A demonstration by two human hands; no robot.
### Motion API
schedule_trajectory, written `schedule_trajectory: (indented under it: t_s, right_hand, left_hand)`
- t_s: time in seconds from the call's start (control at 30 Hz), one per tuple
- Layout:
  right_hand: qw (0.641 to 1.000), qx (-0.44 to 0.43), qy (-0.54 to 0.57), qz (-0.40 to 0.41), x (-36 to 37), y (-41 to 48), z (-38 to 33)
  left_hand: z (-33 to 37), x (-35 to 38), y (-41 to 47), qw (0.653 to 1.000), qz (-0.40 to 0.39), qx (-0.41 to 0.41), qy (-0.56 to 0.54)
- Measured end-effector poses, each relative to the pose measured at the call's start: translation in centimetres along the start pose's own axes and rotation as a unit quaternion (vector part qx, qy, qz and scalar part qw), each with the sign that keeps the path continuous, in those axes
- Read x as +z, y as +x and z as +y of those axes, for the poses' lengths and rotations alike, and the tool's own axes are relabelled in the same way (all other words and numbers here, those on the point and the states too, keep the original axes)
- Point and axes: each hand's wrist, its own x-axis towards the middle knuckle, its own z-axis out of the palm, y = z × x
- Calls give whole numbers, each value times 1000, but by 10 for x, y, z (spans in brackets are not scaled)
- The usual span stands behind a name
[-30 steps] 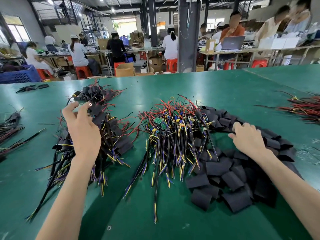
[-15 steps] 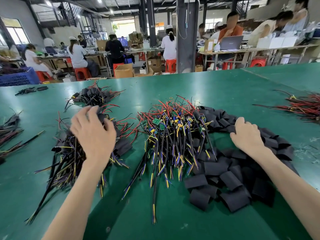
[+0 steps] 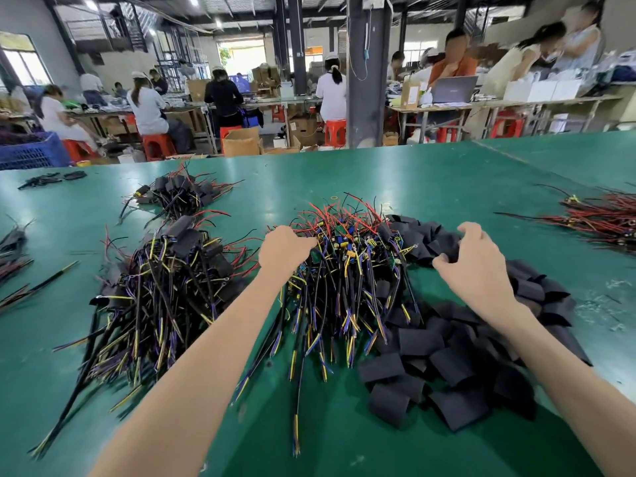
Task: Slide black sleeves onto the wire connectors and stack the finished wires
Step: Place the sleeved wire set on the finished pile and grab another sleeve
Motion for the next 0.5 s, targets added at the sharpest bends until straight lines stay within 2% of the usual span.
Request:
schedule_trajectory:
  t_s: [0.1, 0.23, 0.37, 0.43, 0.5]
  right_hand:
    - [1000, -12, 20, 0, 0, -1, -3]
    - [999, -25, 44, 5, 0, -4, -5]
    - [997, -33, 61, 15, -1, -5, -7]
    - [997, -36, 66, 18, 0, -5, -7]
    - [996, -38, 73, 22, 1, -5, -7]
  left_hand:
    - [-1, -1, 1, 997, -25, -5, -79]
    - [-2, 1, -3, 989, 17, 5, -148]
    - [4, 2, -9, 947, 49, -11, -316]
    - [8, 0, -12, 938, 78, -4, -337]
    - [16, -6, -15, 920, 75, -2, -385]
